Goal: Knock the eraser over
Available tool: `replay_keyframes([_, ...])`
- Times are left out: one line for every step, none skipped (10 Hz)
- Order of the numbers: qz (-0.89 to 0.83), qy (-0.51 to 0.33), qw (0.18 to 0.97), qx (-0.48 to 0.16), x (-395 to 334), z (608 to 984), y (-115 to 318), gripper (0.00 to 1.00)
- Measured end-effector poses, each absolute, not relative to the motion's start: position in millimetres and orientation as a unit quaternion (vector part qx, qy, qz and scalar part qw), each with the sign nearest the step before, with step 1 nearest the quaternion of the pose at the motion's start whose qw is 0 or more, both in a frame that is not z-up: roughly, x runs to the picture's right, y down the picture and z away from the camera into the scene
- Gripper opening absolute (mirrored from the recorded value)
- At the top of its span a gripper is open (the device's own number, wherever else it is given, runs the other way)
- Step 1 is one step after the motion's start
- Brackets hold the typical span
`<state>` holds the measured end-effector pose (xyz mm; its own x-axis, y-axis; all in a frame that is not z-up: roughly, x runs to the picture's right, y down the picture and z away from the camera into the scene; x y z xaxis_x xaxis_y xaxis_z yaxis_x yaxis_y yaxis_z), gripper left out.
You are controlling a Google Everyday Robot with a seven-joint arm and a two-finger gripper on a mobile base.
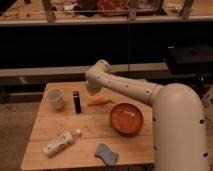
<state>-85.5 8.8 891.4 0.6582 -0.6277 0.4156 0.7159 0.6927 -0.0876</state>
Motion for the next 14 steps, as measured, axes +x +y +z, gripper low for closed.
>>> replay_keyframes([-0.373, -0.181, 0.902, -0.122, -86.4, 891.6, 9.2, 0.09])
replay_keyframes([-0.375, -0.184, 0.901, -0.121, -88.3, 891.0, 9.3, 0.09])
replay_keyframes([-0.376, -0.186, 0.9, -0.121, -89.8, 891.1, 10.2, 0.09])
replay_keyframes([-0.377, -0.187, 0.899, -0.119, -91.2, 890.9, 10.5, 0.09])
replay_keyframes([-0.379, -0.189, 0.898, -0.119, -92.5, 890.6, 10.7, 0.09])
replay_keyframes([-0.38, -0.191, 0.897, -0.118, -93.6, 890.7, 11.5, 0.09])
replay_keyframes([-0.381, -0.192, 0.897, -0.117, -94.8, 890.4, 11.5, 0.09])
replay_keyframes([-0.382, -0.193, 0.896, -0.117, -95.4, 890.4, 11.8, 0.09])
replay_keyframes([-0.383, -0.196, 0.895, -0.116, -96.9, 890.1, 12.0, 0.09])
replay_keyframes([-0.384, -0.197, 0.894, -0.116, -98.5, 890.0, 12.8, 0.09])
replay_keyframes([-0.385, -0.199, 0.894, -0.115, -99.7, 889.6, 12.9, 0.09])
replay_keyframes([-0.387, -0.2, 0.893, -0.115, -100.5, 889.4, 13.4, 0.09])
replay_keyframes([-0.388, -0.202, 0.892, -0.115, -101.4, 889.1, 13.7, 0.09])
replay_keyframes([-0.389, -0.204, 0.891, -0.114, -103.0, 888.7, 14.2, 0.09])
